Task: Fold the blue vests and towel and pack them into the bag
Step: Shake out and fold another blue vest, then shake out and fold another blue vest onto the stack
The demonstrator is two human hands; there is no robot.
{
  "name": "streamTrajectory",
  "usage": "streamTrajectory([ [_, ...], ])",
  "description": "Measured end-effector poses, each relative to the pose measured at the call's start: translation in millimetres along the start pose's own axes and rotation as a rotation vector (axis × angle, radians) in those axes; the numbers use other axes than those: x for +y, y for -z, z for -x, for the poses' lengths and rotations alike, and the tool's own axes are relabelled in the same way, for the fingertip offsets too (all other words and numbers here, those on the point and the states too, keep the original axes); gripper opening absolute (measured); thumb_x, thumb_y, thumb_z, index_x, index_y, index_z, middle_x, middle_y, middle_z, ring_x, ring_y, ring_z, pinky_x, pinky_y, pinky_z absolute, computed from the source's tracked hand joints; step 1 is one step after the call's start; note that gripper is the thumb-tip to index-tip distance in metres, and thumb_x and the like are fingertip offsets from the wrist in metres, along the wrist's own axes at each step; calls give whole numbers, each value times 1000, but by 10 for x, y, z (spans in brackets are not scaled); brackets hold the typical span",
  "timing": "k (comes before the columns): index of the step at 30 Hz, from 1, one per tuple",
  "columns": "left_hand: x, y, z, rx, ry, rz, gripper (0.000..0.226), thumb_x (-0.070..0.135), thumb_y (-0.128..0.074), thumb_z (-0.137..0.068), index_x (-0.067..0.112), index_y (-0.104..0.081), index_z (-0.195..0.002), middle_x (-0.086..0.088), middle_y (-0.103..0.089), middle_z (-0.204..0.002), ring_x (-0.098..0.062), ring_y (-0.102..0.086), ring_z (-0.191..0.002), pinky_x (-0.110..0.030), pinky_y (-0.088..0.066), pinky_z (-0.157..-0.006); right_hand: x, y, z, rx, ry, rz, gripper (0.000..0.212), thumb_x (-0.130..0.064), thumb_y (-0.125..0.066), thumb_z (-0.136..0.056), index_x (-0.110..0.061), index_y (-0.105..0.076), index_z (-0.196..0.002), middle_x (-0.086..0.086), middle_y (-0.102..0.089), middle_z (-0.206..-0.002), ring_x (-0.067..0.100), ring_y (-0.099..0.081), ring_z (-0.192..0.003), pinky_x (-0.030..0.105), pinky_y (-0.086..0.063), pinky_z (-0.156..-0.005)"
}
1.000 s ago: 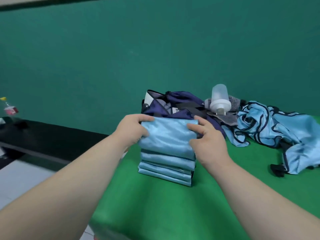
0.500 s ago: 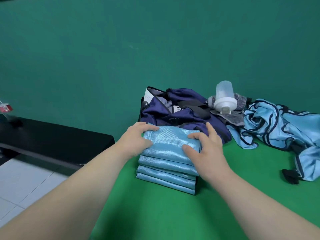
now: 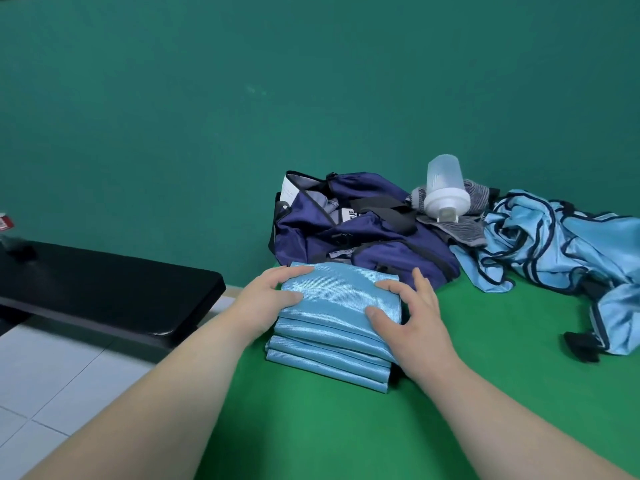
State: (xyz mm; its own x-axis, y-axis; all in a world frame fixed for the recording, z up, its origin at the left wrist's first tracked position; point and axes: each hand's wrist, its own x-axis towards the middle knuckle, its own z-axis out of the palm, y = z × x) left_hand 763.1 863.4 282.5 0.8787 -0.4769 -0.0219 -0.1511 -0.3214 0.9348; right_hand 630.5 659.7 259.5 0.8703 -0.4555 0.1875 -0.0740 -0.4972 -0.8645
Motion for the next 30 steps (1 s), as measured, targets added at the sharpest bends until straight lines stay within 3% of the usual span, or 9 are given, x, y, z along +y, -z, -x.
streamTrajectory([
  [6, 363, 54, 100, 68, -11, -451, 52, 15, -62, -90, 53, -57, -125, 5, -20, -161, -17, -23, -145, -33, -35, -107, -206, 166, -72, -76, -17, 28, 33, -40, -79, -81, -51, -57, -104, -10, -10, -165, 9, -12, -150, 34, -19, -119],
  [9, 534, -3, 185, 186, -94, -590, 51, 10, -57, -88, 45, -59, -125, 6, -16, -162, -9, -5, -147, -41, -41, -108, -359, 259, -82, -99, -14, 12, 35, -39, -82, -78, -50, -56, -99, -10, -11, -164, 10, -16, -149, 32, -21, -116],
  [12, 713, -181, 299, 253, -190, -668, 42, 17, -59, -89, 39, -60, -125, 3, -14, -163, -12, 2, -149, -44, -16, -122, -447, 367, -37, -69, 7, -60, 37, -34, -83, -78, -47, -61, -105, -9, -17, -161, 1, -22, -143, 22, -24, -107],
  [15, 892, -472, 422, 246, -335, -687, 37, 23, -60, -90, 40, -60, -124, 3, -12, -164, -13, 6, -150, -40, -6, -123, -448, 531, 43, -48, 12, -209, 43, -28, -79, -83, -44, -63, -120, -15, -31, -153, -4, -39, -127, 11, -30, -98],
  [19, 1009, -920, 511, 187, -534, -650, 38, 24, -58, -87, 38, -62, -121, 5, -16, -163, -10, 7, -150, -39, -5, -123, -267, 849, 85, 16, -4, -180, 35, -23, -74, -87, -37, -68, -119, -13, -50, -137, -14, -49, -107, 1, -32, -86],
  [22, 1047, -1305, 505, 141, -631, -671, 39, 30, -53, -81, 34, -65, -118, 0, -25, -161, -18, 0, -152, -42, -4, -124, -52, 1203, 99, 97, -35, -120, 29, -17, -71, -88, -30, -68, -114, -11, -57, -127, -5, -52, -108, -4, -29, -81],
  [24, 1061, -1581, 483, 110, -674, -677, 41, 30, -53, -80, 33, -65, -119, -1, -27, -160, -20, -2, -152, -41, 0, -123, 89, 1472, 109, 137, -54, -71, 28, -14, -69, -89, -29, -68, -113, -12, -57, -124, 0, -51, -109, 2, -31, -79],
  [27, 1061, -1995, 412, 44, -658, -649, 40, 30, -56, -85, 36, -61, -124, 5, -18, -162, -11, 8, -151, -34, 8, -123, 342, 1858, 99, 187, -59, 19, 28, -13, -68, -90, -28, -68, -113, -13, -57, -122, -1, -49, -105, 4, -30, -81],
  [30, 1032, -2402, 291, -2, -632, -624, 40, 33, -54, -87, 38, -58, -126, 6, -16, -163, -9, 10, -150, -34, 5, -123, 591, 2222, 75, 226, -56, 140, 31, -11, -68, -88, -27, -68, -115, -13, -55, -121, 2, -49, -111, -4, -26, -85],
])
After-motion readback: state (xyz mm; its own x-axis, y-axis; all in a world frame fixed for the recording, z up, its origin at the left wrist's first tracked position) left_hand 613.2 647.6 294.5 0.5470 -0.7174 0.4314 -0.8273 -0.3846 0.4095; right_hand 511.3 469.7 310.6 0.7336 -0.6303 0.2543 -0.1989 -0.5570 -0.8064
